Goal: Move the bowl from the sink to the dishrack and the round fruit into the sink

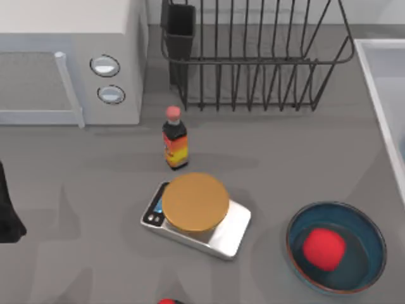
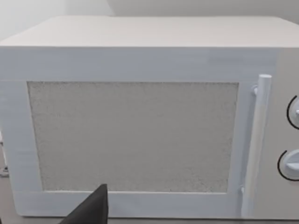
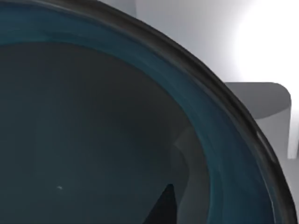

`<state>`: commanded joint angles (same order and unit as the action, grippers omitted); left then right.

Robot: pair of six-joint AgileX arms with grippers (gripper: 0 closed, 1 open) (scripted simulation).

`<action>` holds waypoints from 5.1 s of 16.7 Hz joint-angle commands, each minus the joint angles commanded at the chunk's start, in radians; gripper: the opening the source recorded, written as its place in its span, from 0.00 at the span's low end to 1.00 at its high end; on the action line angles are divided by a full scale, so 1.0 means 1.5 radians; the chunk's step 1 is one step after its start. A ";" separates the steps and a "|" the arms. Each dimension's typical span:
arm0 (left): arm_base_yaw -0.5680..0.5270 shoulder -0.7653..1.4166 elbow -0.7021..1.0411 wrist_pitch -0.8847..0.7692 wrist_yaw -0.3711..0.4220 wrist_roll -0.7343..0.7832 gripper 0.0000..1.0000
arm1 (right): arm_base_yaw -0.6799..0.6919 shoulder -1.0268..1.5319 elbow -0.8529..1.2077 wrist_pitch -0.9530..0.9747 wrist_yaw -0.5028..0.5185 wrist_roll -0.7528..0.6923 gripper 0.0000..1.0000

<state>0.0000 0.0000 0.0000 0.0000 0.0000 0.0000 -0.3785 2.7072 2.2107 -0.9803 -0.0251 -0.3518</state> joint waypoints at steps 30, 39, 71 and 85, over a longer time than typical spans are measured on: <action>0.000 0.000 0.000 0.000 0.000 0.000 1.00 | -0.213 -0.632 -0.307 -0.327 -0.022 -0.222 0.00; 0.000 0.000 0.000 0.000 0.000 0.000 1.00 | -0.277 -0.789 -0.388 -0.414 -0.032 -0.288 0.00; 0.000 0.000 0.000 0.000 0.000 0.000 1.00 | 0.782 -0.695 -0.371 0.650 0.565 0.250 0.00; 0.000 0.000 0.000 0.000 0.000 0.000 1.00 | 0.700 -0.489 -0.533 1.040 0.485 0.248 0.00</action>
<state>0.0000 0.0000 0.0000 0.0000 0.0000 0.0000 0.6719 1.9731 1.4112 0.5790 0.7018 0.0197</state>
